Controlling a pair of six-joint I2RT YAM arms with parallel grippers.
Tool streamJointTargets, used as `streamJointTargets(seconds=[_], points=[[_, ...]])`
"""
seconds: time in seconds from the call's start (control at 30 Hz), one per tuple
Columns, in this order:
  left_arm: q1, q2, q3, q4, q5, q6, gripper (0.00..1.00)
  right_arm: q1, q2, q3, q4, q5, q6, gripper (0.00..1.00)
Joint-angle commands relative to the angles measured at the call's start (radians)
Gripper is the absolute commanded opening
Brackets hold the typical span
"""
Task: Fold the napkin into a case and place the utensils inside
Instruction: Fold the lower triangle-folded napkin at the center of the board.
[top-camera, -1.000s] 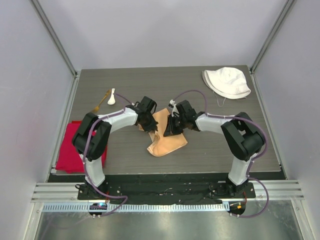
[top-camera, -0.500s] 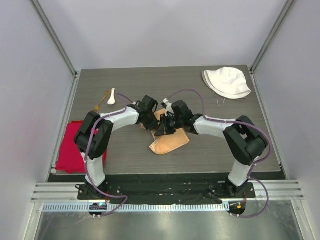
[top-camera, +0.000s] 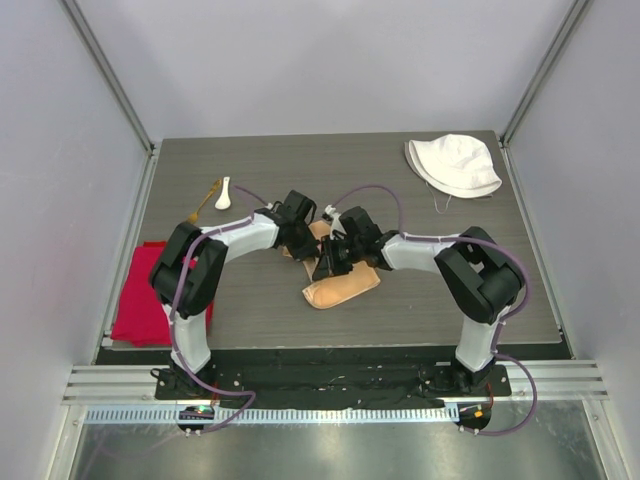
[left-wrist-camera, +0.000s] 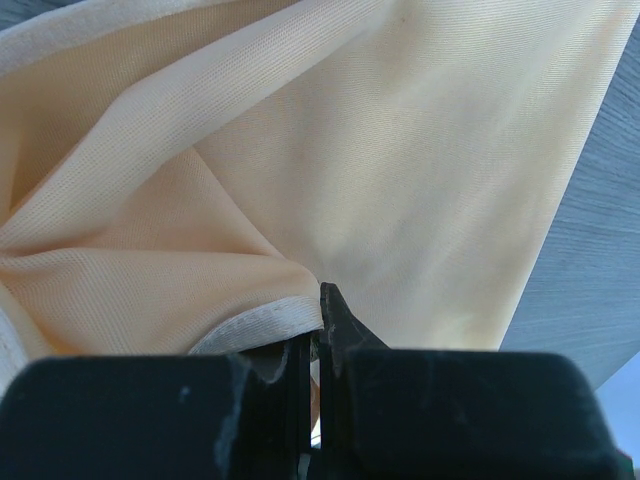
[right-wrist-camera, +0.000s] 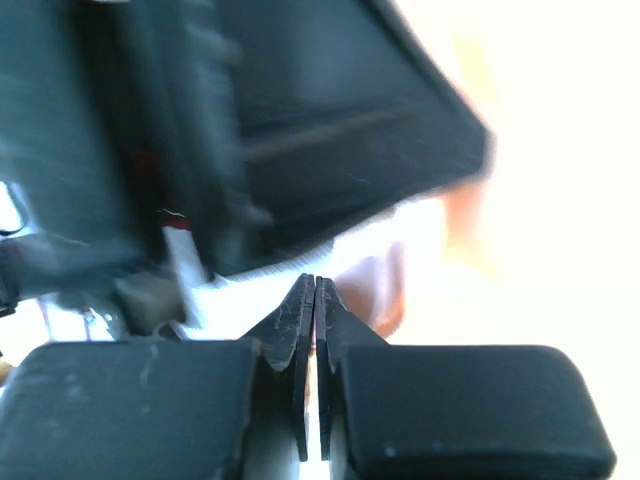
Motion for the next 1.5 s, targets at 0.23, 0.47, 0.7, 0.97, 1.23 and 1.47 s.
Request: streamJointTargets(seconds=[0.23,0.47,0.7,0.97,1.23,1.47], points=[[-0.011,0.027,0.045,0.015,-0.006,0.029,0.0,-0.097,-0.131,-0.031,-0.249,0.115,-0.177,0.04],[-0.025,0.054,0.087,0.006,-0.027,0.038,0.0,-0.109,-0.154,-0.015,-0.274,0.111,-0.191,0.04],[-0.03,0.026,0.076,-0.014,-0.049,0.046,0.0,-0.166,-0.05,0.081,-0.209,0.12,-0.182,0.08],[-0.03,0.014,0.087,-0.029,-0.047,0.059,0.0,-0.166,0.071,0.167,-0.148,0.105,-0.17,0.06],[-0.03,0.015,0.166,-0.077,-0.047,0.092,0.0,-0.165,0.108,0.068,-0.071,0.085,-0.13,0.03],[-0.034,0.084,0.235,-0.095,-0.036,0.108,0.0,-0.166,0.082,0.04,0.001,0.042,-0.065,0.02]])
